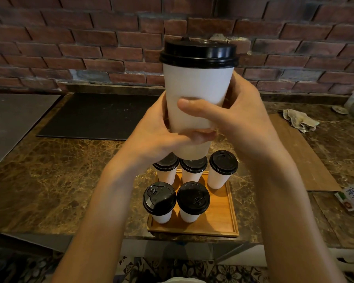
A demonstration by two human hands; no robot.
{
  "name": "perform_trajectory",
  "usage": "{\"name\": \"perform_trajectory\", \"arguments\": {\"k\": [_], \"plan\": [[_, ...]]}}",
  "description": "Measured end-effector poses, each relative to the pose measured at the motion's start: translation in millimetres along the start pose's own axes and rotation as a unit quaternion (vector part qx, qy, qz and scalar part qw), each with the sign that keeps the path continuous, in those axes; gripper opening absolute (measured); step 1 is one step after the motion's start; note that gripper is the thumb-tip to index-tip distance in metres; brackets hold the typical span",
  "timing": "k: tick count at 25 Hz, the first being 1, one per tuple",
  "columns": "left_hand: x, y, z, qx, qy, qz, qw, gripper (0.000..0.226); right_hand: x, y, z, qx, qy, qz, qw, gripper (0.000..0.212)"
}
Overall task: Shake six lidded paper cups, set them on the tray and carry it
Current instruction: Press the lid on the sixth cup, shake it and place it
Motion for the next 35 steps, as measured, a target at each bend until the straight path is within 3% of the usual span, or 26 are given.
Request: {"name": "perform_trajectory", "arguments": {"k": [9, 23, 29, 35], "plan": [[1.0, -2.4, 6.0, 0.044, -0.041, -0.012, 0.998, 0.068, -6.8, 1.7, 1.7, 0.095, 0.069, 0.009, 0.993, 0.054], [14.0, 4.6, 0.6, -0.070, 0.062, -0.016, 0.995, 0.073, -13.6, 10.0, 1.7, -0.024, -0.038, 0.037, 0.998, 0.067], [18.8, 5.3, 4.1, -0.074, 0.092, -0.012, 0.993, 0.087, -19.9, 10.1, 2.4, -0.070, -0.054, 0.057, 0.995, 0.071], [14.0, 5.9, 3.3, -0.053, 0.073, -0.024, 0.996, 0.075, -15.2, 9.9, -4.7, -0.052, -0.037, 0.039, 0.997, 0.066]]}}
Point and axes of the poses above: each hand's wrist, its own y-axis towards the middle knuckle, its own z-axis out of the palm, x = y × z, the point moved 6 cm from there along y, towards the middle knuckle, and after that the axes turned 8 degrees about z, right-handed, at the moved point
